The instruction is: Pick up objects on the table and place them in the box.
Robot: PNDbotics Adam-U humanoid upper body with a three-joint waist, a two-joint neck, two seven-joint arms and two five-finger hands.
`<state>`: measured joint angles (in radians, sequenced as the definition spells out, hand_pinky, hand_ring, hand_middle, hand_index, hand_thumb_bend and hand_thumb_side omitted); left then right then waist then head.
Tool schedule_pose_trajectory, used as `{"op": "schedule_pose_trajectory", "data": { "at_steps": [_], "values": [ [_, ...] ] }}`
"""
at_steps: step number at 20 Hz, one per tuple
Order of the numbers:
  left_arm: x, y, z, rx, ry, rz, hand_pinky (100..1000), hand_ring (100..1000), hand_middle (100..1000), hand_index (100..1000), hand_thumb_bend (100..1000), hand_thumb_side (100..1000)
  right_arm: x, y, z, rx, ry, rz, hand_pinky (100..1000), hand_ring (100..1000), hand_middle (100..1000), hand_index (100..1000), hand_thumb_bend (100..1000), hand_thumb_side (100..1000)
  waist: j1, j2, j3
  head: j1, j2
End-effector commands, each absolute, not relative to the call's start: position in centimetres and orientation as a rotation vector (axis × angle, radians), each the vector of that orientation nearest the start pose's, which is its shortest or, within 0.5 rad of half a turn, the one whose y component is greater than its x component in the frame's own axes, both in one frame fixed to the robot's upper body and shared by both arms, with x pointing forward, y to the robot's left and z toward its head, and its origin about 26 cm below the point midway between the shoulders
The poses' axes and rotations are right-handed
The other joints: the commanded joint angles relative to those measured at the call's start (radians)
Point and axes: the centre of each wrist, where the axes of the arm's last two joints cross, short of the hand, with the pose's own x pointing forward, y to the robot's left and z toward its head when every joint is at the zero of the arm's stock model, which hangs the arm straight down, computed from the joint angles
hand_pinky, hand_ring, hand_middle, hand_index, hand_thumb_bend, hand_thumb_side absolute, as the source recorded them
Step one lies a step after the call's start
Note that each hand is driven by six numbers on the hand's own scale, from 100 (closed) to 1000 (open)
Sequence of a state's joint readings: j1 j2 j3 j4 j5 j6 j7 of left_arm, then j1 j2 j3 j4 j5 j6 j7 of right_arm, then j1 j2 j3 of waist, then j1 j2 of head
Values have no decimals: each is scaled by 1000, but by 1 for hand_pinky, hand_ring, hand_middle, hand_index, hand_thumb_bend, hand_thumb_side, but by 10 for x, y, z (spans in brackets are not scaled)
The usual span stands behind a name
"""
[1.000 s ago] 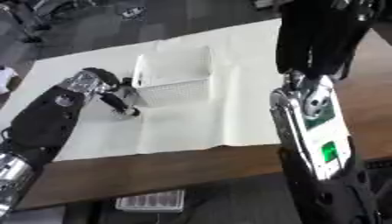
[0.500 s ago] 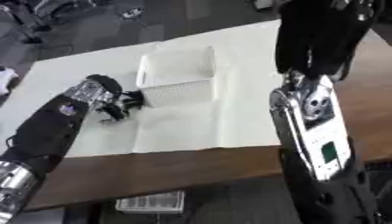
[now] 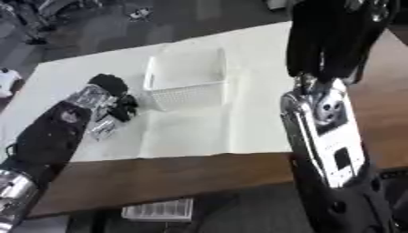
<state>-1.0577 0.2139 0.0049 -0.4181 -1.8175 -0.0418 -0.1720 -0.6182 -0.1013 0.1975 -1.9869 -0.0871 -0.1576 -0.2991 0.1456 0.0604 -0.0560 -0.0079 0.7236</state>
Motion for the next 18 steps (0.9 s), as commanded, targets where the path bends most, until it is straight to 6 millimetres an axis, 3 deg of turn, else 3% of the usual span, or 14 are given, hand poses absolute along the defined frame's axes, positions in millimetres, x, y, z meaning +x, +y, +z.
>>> {"op": "schedule_pose_trajectory", "data": {
  "at_steps": [1, 14, 17, 18],
  "values": [
    [506, 241, 115, 1383, -793, -1720, 100, 100, 100, 178, 100, 687, 302, -141, 271, -481, 3549, 7, 283, 434, 484, 778, 149, 1000, -7, -18, 5, 12, -13],
    [515, 255, 159, 1568, -996, -1568, 100, 100, 100, 170, 100, 674, 302, -142, 269, -473, 3558, 7, 282, 433, 484, 778, 144, 1000, -5, -26, 10, 14, -12],
    [516, 258, 164, 1579, -983, -1551, 100, 100, 100, 204, 100, 713, 302, -142, 269, -472, 3559, 7, 282, 433, 484, 778, 144, 1000, -4, -28, 11, 15, -11],
    [516, 259, 164, 1575, -976, -1558, 100, 196, 174, 321, 100, 802, 302, -143, 269, -471, 3560, 6, 282, 433, 484, 778, 144, 1000, -4, -28, 11, 15, -11]
  ]
}}
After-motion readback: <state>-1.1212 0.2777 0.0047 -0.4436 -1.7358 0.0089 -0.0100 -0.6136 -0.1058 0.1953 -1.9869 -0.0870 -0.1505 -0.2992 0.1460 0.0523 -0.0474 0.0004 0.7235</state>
